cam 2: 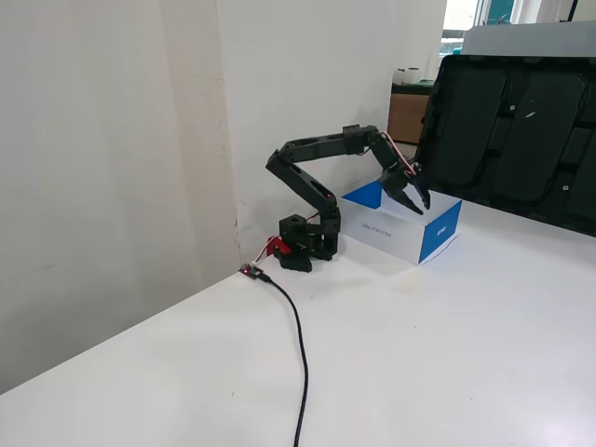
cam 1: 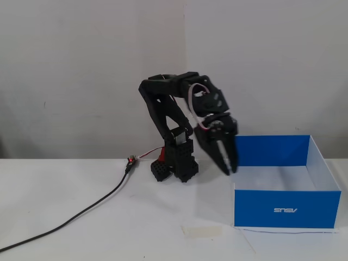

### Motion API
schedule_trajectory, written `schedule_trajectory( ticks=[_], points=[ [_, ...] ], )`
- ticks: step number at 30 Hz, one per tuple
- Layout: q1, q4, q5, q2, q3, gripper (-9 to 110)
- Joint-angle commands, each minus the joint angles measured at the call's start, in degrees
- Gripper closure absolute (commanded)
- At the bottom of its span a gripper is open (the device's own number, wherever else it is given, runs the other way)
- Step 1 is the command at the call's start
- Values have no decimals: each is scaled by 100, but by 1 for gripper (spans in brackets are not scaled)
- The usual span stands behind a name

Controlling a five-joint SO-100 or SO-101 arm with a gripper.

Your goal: Pick the gray block and keep it in the box.

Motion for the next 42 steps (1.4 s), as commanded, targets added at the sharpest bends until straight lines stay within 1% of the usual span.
schedule_trajectory(
  ticks=[1, 5, 10, 16, 20, 26, 35, 42],
  points=[
    [747, 44, -422, 738, 97, 100],
    [1441, -246, -545, 1327, 519, 100],
    [2303, -457, -448, 1529, 747, 101],
    [3410, -976, 35, 1564, 1213, 101],
    [3929, -1178, 457, 1556, 1415, 101],
    [4315, -1327, 1143, 1644, 1775, 101],
    [4333, -1406, 1222, 2593, 3006, 101],
    [4315, -1389, 1248, 2848, 3595, 101]
  ],
)
